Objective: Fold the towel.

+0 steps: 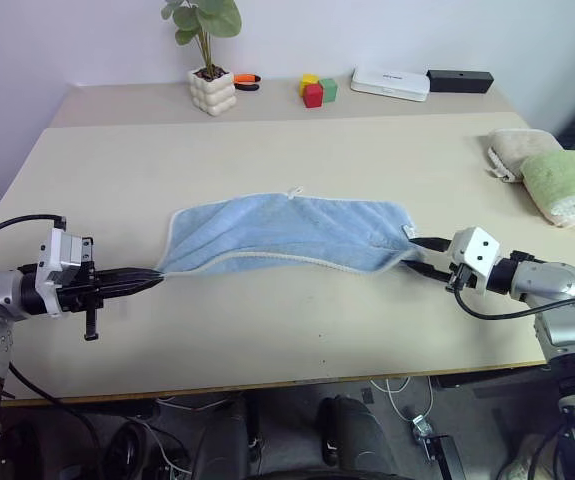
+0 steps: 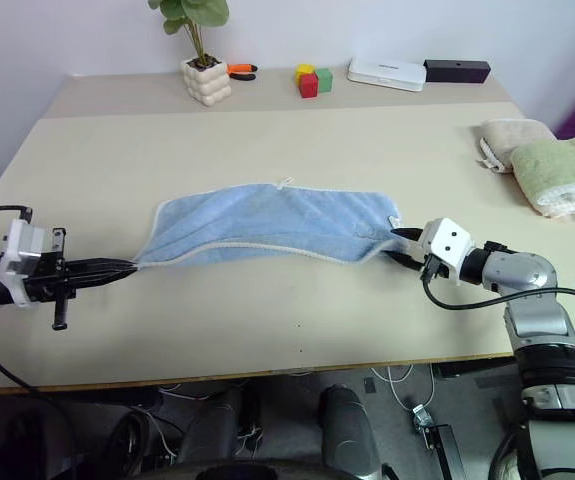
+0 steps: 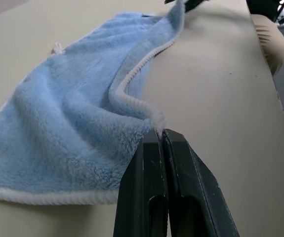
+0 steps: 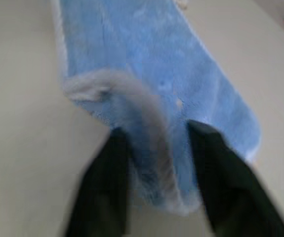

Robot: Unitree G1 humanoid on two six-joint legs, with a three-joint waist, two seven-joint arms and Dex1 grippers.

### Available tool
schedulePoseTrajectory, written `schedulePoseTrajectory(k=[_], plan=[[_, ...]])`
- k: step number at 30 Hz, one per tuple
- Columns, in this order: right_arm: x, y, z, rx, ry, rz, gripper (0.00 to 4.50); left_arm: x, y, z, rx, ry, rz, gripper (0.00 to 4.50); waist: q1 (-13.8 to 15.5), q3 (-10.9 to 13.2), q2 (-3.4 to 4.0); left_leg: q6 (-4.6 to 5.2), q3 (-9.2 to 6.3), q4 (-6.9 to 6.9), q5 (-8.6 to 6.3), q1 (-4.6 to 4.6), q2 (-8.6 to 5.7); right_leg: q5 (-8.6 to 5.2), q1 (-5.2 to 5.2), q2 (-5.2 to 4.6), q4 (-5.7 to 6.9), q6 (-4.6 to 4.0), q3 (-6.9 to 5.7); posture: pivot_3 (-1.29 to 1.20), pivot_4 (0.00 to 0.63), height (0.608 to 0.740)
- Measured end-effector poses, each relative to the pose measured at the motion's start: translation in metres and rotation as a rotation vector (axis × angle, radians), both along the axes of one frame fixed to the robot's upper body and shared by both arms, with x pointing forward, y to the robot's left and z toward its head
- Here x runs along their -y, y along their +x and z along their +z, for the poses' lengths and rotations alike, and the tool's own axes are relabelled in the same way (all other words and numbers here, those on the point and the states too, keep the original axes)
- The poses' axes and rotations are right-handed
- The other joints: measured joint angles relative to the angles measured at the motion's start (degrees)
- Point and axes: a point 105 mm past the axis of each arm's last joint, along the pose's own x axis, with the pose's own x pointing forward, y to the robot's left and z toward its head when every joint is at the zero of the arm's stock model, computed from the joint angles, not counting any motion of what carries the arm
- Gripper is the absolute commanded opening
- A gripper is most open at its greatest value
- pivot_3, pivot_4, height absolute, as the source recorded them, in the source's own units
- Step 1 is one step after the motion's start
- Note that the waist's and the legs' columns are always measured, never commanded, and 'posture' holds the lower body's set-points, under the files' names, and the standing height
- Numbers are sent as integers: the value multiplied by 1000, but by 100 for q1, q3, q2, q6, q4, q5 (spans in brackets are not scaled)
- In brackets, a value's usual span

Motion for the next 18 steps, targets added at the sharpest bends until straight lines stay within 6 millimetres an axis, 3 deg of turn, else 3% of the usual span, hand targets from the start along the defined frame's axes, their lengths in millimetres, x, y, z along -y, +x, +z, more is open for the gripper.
schedulePoseTrajectory(k=[2,5,9,14,17,18], plan=[[6,-4,-3,-13,-48,3,4451,0,-1,0,-2,0,4,0,6,0,0,0,1,0,0,0,0,0,0,0,0,0,0,0,150,735],[9,-9,-1,-18,-97,23,4451,0,-1,0,-1,-3,9,0,3,0,0,0,1,1,0,0,0,0,0,0,0,0,0,0,150,735],[0,-11,6,57,-194,77,4451,0,1,1,5,-5,13,0,-7,0,0,0,0,1,0,1,0,0,0,0,0,0,0,0,150,735],[-11,-9,-1,110,-254,98,4451,0,2,2,10,-6,21,0,10,0,0,-1,1,3,0,0,0,0,0,0,0,0,0,0,150,735],[-16,-11,-3,123,-273,122,3689,0,2,2,11,-6,24,0,12,-1,-1,-1,1,3,0,0,0,0,0,0,0,0,0,0,150,735],[-19,-12,-3,126,-276,136,3185,0,2,2,11,-6,24,0,12,0,-1,-1,1,3,0,0,0,0,0,0,0,0,0,0,150,735]])
